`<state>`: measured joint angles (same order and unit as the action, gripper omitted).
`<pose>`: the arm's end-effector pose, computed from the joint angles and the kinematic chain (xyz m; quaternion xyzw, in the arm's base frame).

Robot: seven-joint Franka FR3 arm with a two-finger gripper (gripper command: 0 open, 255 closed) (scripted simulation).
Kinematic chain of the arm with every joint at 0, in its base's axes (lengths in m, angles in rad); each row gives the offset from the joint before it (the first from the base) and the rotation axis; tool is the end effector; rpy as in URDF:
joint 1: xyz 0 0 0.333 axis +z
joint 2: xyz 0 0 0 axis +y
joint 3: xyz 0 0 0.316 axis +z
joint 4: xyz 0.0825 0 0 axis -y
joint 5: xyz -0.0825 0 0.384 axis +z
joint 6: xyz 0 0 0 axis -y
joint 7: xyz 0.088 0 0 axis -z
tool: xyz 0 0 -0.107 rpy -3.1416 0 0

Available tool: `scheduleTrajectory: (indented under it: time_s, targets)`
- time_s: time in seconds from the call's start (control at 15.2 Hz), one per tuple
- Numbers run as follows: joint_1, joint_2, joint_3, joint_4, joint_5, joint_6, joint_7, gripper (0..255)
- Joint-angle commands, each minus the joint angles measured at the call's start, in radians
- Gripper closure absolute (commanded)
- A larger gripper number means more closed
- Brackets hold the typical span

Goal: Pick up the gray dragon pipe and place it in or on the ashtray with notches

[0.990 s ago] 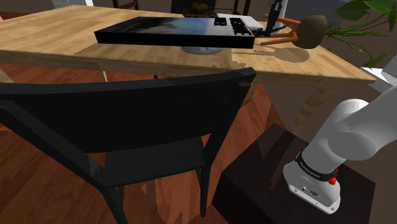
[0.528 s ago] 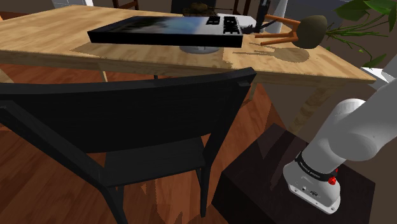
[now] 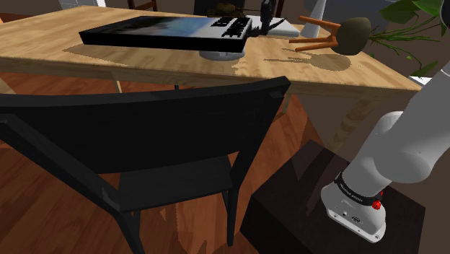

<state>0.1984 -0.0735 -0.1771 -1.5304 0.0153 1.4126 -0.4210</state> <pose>0.5147 0.0087 0.6684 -0.9750 -0.2207 0.0195 0.0183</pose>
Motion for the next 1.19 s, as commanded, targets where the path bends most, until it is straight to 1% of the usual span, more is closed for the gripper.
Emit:
scheduleTrajectory:
  time_s: [0.0, 0.2, 0.4, 0.73, 1.12]
  targets:
    - [0.017, 0.085, 0.017, 0.094, 0.020, 0.025, 0.030, 255]
    - [0.031, 0.202, 0.030, 0.240, 0.037, -0.004, 0.062, 255]
    - [0.042, 0.339, 0.041, 0.427, 0.055, -0.053, 0.092, 255]
    - [0.050, 0.294, 0.040, 0.290, 0.048, 0.038, 0.092, 255]
    - [0.057, 0.258, 0.040, 0.158, 0.043, 0.136, 0.091, 255]
